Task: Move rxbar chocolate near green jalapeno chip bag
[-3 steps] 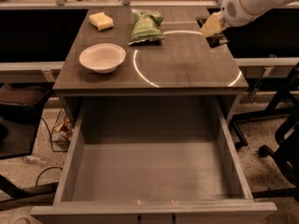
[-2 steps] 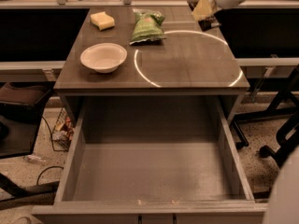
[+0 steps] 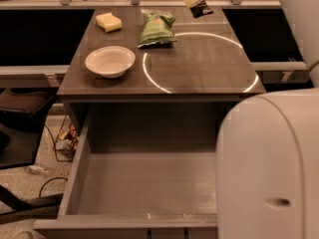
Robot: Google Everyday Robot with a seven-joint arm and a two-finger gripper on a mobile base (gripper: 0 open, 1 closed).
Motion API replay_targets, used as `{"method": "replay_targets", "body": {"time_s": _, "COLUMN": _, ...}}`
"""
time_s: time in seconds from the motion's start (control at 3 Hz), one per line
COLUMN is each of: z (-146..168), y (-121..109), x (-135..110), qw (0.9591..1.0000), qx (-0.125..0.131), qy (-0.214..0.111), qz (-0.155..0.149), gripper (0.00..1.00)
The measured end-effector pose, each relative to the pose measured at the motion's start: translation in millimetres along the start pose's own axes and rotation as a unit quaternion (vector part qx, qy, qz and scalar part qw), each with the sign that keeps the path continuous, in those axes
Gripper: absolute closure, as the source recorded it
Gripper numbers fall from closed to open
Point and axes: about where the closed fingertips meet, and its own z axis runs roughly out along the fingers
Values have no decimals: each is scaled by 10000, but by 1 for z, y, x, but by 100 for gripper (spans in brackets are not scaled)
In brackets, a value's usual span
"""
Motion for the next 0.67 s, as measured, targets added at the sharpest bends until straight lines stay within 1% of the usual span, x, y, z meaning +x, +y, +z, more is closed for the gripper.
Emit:
{"method": "replay_targets", "body": {"time_s": 0.33, "z": -4, "y": -5, "x": -16, "qw": 9998, "qx": 53, "qy": -172, "qz": -31, "gripper": 100}}
{"method": "replay_targets", "body": {"time_s": 0.67, "z": -4, "y": -5, "x": -16, "qw": 9998, "qx": 52, "qy": -171, "qz": -31, "gripper": 100}}
